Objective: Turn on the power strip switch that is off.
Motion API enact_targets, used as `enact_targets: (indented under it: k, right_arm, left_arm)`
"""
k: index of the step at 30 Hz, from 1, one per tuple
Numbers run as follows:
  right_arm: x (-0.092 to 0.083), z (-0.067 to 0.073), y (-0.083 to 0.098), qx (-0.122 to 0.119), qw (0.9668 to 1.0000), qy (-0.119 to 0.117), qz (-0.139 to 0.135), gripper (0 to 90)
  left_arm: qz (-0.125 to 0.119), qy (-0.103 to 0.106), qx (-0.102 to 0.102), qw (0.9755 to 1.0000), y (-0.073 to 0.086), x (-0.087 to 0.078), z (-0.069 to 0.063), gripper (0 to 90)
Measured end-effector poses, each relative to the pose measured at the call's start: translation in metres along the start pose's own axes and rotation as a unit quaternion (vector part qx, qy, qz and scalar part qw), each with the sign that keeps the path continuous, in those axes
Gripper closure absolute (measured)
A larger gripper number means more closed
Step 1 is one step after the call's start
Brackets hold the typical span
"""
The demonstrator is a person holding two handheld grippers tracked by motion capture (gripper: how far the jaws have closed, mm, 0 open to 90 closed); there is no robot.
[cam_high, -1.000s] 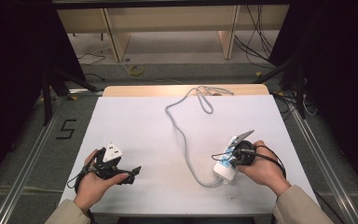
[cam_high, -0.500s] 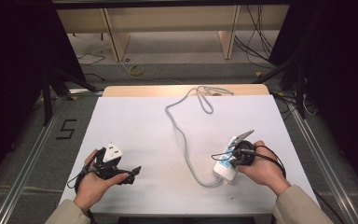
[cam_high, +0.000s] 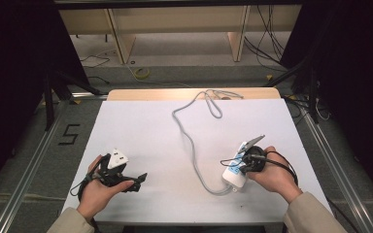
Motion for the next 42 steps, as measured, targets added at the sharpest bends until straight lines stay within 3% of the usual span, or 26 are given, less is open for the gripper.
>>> enact_targets:
  k: [42]
  right_arm:
    - [0.0014, 0.0011, 0.0008, 0.006, 1.0000, -0.001, 0.004, 90.0]
  left_arm:
    - [0.000, 0.000, 0.002, 1.0000, -0.0001, 0.0006, -0.0016, 0.0]
Point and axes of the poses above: each handheld gripper's, and its own axes: x roughly forward along the jaws, y roughly out of its underside, z roughly to its left, the point moved 3 cm from there along x, roughly forward along the jaws, and after that the axes turned 13 degrees about -z, right-handed, at the moved point
